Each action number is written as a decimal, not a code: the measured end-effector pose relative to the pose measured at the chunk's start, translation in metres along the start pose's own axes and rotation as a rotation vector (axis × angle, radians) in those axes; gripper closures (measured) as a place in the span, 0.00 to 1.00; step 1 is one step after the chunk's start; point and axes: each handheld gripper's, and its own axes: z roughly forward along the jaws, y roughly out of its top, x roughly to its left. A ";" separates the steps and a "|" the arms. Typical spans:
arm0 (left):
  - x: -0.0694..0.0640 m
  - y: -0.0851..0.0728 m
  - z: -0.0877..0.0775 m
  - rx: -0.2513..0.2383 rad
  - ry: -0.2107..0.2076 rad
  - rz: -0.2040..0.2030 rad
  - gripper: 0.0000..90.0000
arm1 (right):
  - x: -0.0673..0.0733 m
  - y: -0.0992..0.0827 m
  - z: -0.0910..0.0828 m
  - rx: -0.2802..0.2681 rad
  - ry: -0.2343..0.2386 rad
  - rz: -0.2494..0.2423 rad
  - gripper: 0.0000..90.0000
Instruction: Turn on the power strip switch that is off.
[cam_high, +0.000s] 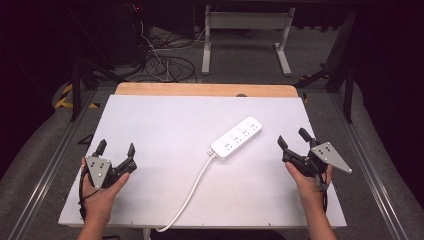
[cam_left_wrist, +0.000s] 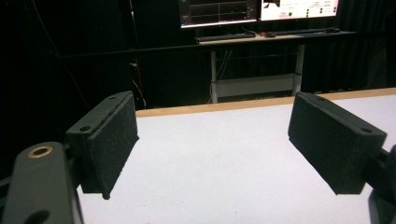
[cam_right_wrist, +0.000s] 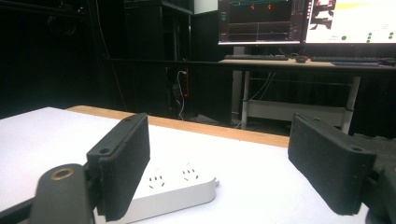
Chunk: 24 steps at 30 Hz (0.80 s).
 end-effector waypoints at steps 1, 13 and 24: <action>0.000 0.000 0.000 0.000 0.000 0.000 0.18 | 0.000 0.000 0.000 0.000 -0.001 -0.001 0.24; 0.000 0.000 0.000 -0.001 0.001 0.001 0.18 | 0.001 0.000 -0.001 -0.004 -0.005 -0.004 0.24; -0.001 0.000 0.000 -0.001 0.001 0.002 0.18 | 0.001 -0.001 -0.002 -0.001 -0.005 -0.014 0.25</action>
